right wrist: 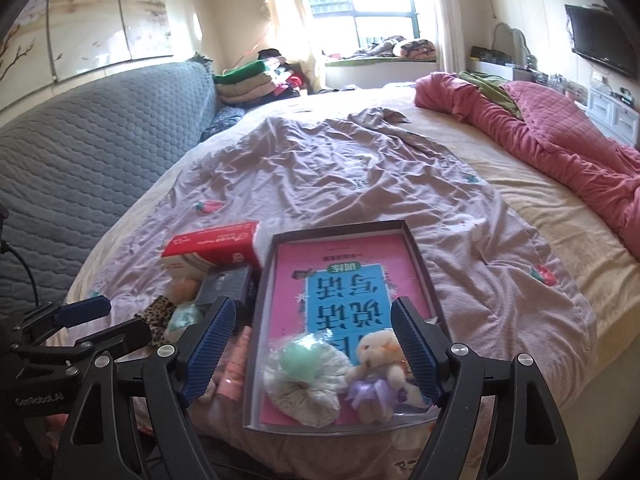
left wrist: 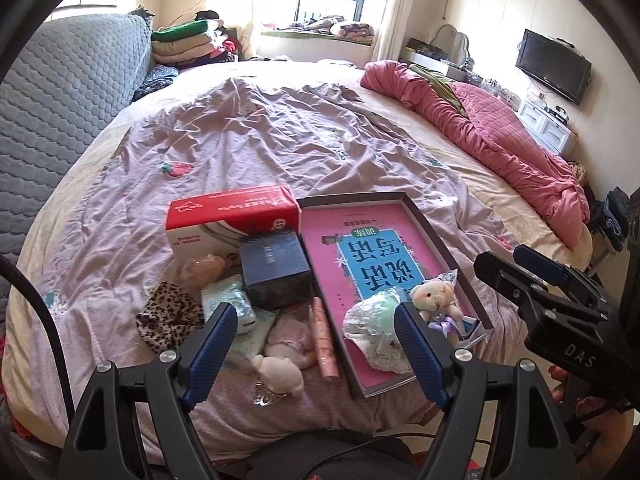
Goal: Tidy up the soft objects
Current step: 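Withdraw both open tools back from the pink book tray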
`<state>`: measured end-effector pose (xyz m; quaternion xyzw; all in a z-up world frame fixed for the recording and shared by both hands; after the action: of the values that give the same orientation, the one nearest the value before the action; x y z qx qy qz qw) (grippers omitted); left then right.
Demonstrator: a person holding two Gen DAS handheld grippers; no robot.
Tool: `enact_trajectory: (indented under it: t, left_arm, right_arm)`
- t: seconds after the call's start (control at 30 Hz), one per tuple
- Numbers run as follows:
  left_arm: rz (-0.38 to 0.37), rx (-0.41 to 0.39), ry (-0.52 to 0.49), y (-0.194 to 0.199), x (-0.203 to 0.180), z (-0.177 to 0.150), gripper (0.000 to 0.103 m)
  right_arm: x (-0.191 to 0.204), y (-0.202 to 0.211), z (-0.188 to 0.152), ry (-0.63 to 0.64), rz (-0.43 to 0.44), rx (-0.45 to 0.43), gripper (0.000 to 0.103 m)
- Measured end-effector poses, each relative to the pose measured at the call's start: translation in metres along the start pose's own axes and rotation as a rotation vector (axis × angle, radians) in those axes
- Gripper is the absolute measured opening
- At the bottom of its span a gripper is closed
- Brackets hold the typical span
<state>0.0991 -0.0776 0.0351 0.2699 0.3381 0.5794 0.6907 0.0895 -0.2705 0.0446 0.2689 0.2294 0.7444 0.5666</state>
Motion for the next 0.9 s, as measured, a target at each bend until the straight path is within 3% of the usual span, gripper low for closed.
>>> enact_trajectory:
  t: [0.5, 0.9]
  left_arm:
    - [0.083, -0.038, 0.086, 0.031, 0.064, 0.008, 0.080]
    - [0.110, -0.035, 0.169, 0.034, 0.111, 0.000, 0.080]
  right_arm:
    - [0.048, 0.006, 0.007, 0.090, 0.060, 0.002, 0.081]
    - [0.076, -0.009, -0.004, 0.154, 0.085, 0.051, 0.082]
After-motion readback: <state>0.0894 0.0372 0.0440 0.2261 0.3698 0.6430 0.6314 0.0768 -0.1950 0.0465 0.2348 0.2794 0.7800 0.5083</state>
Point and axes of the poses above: each gripper's, at about its wrist camera, not at the fingertips, and y roughly against the way its jaws point, x to its left, z to its top, the point moved 1 cm from there along -y, roughly the way its jaws point, and after that the axes turned 2 degrees about y, right-handed, at the moved point
